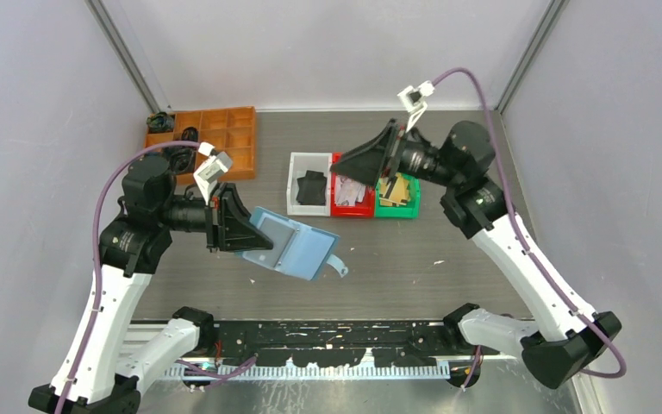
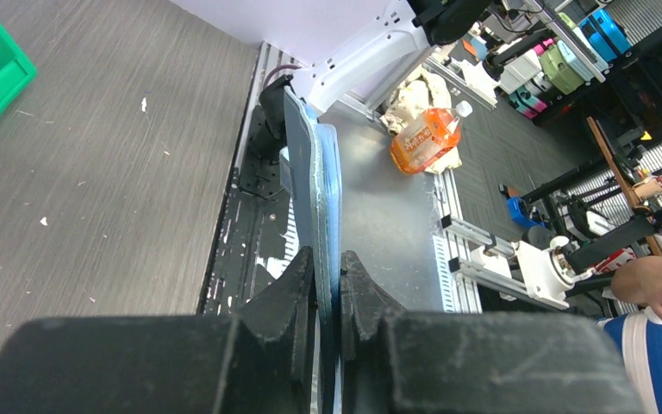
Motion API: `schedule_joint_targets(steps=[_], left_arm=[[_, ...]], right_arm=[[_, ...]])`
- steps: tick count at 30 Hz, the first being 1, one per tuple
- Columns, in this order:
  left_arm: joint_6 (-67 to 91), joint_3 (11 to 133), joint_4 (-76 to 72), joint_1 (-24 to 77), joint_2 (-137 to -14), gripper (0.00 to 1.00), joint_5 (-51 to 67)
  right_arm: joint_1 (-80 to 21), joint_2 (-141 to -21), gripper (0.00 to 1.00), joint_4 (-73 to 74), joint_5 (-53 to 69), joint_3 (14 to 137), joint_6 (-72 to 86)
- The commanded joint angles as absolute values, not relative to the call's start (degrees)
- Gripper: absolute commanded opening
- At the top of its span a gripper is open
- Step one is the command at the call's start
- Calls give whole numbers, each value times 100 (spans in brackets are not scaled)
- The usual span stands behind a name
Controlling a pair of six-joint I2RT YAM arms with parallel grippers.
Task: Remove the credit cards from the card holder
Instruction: Remove the credit card from the card holder.
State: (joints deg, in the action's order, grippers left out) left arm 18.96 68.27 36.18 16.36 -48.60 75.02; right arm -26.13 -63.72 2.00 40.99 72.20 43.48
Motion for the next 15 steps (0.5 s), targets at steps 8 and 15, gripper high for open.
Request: schedule_joint_targets(steps=[8,15], left_arm=[[1822,7105,3665,1600,-4846,0,7610],[1840,7103,3716,1599,-4886,0,7433]], right_arm=[[-4604,-6022,93,321,4666,6674,3759],[-5255,-5902,73,85,4515,6270,3801]])
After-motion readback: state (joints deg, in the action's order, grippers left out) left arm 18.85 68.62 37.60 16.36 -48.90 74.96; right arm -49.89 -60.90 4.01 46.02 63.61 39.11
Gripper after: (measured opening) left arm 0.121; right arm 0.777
